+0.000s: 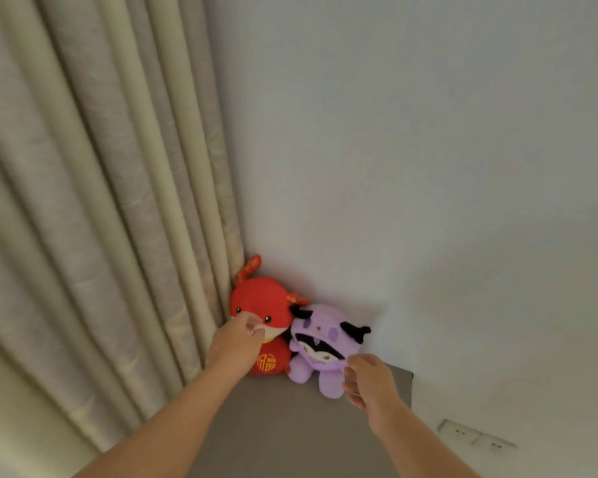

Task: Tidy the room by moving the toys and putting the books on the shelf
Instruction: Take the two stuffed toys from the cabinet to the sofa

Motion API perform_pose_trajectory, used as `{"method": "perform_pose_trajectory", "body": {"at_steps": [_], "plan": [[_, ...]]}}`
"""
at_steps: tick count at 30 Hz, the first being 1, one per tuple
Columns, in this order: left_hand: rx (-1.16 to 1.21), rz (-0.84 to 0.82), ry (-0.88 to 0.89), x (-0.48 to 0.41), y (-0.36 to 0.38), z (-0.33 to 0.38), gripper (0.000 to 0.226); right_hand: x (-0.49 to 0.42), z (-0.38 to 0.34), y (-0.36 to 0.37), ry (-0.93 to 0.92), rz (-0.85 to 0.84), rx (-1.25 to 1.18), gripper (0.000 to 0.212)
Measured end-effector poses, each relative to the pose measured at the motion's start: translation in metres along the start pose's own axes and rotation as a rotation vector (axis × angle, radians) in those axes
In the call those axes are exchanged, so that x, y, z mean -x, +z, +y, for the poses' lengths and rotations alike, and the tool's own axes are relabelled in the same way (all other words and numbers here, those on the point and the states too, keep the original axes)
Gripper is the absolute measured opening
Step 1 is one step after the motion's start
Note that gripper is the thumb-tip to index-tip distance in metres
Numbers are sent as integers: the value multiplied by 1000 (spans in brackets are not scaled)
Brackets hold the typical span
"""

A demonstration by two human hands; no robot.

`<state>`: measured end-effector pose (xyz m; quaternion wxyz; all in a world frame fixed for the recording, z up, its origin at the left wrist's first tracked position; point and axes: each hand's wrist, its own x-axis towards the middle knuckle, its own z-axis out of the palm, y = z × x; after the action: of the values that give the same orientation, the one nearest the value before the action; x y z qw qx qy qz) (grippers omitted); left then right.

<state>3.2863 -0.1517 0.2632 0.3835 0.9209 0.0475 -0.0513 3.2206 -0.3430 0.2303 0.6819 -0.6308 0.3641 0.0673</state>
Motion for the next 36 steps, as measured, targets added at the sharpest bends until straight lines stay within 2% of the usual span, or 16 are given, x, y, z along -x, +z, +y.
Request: {"method": "perform_pose_trajectory", "body": {"at_steps": [3,6,9,11,13,15,17,18,19,21,24,28,30,33,36], "plan": [[-262,-39,278,-55,14,8,31,-35,-11,11,-36,91,63,15],[-425,-192,520,-99,34,19,38,-63,-21,22,-75,197,204,33],[-610,-358,599,-134,55,20,55,-85,-29,32,-71,270,413,54],[-753,-391,604,-147,67,16,68,-95,-32,37,-26,265,530,62],[-849,-329,601,-152,74,10,69,-106,-30,38,25,246,590,63],[-868,-230,623,-159,81,0,53,-121,-22,39,39,189,570,58],[-792,-105,666,-165,84,-7,27,-126,-16,39,42,154,549,48],[-747,-50,699,-169,84,-11,22,-128,-13,39,40,160,552,44],[-717,-11,724,-172,86,-18,27,-129,-11,38,39,171,566,41],[-660,-4,702,-176,87,-27,32,-129,-10,36,36,205,628,31],[-580,-10,608,-173,81,-23,22,-127,-12,29,53,183,747,10],[-363,-13,402,-171,73,-14,31,-120,-11,17,3,124,782,27],[-217,-7,328,-157,66,-16,26,-113,-11,11,-77,74,756,29],[-69,0,201,-127,52,-20,30,-106,-17,7,-239,-41,761,31],[-1,170,74,-83,33,-23,29,-89,-29,2,-381,-138,755,32]]}}
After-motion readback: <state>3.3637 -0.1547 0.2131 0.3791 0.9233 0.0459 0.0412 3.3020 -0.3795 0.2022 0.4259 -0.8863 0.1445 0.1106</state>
